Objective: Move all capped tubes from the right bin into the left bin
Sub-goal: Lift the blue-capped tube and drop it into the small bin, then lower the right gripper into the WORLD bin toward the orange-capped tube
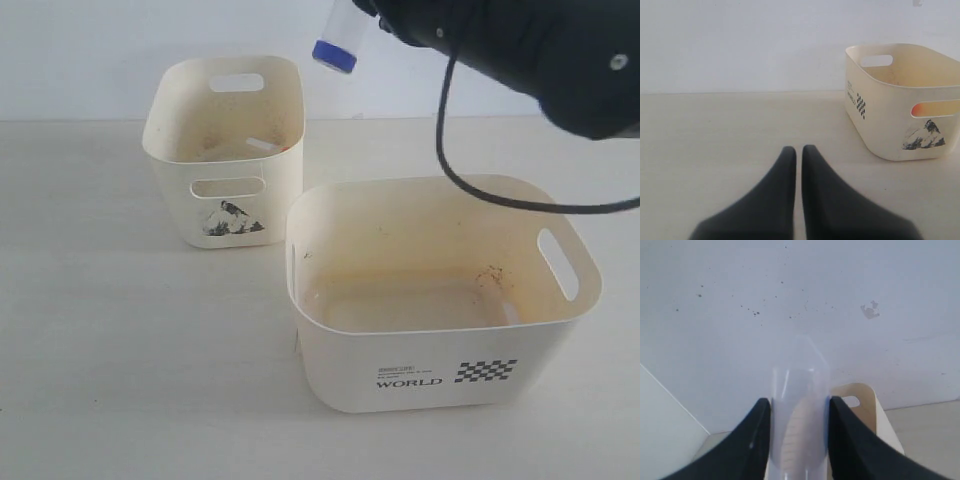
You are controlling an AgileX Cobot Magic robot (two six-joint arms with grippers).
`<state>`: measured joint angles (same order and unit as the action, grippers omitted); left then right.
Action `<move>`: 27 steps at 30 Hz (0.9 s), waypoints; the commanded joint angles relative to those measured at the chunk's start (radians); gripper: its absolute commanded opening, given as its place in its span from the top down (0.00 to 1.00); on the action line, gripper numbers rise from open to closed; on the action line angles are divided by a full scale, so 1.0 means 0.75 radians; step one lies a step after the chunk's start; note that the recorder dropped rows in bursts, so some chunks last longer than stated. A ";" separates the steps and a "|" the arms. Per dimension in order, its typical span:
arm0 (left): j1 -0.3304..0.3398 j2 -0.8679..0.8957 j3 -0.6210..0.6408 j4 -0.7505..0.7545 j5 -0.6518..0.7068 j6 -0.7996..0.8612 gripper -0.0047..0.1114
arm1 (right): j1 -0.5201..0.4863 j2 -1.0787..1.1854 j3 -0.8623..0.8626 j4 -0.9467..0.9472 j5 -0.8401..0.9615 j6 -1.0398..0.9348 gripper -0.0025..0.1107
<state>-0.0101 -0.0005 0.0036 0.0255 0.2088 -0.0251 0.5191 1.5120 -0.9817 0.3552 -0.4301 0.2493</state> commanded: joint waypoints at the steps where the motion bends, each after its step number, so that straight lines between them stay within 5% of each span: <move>1: 0.000 0.001 -0.005 -0.005 -0.002 -0.013 0.92 | 0.002 0.184 -0.115 -0.012 -0.072 0.043 0.98; 15: 0.000 0.001 -0.005 -0.005 0.001 -0.013 0.92 | 0.055 0.585 -0.505 -0.176 0.145 0.153 0.96; 18: 0.000 0.001 -0.005 -0.005 0.001 -0.013 0.92 | 0.055 0.639 -0.590 -0.187 0.273 0.122 0.82; 24: 0.000 0.001 -0.005 -0.005 -0.002 -0.013 0.92 | 0.055 0.659 -0.636 -0.192 0.348 0.115 0.30; 27: 0.000 0.001 -0.005 -0.005 -0.002 -0.013 0.92 | 0.055 0.652 -0.661 -0.192 0.426 0.085 0.31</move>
<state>-0.0101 -0.0005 0.0036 0.0255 0.2088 -0.0251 0.5581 2.0146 -1.4559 0.2185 -0.1538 0.3425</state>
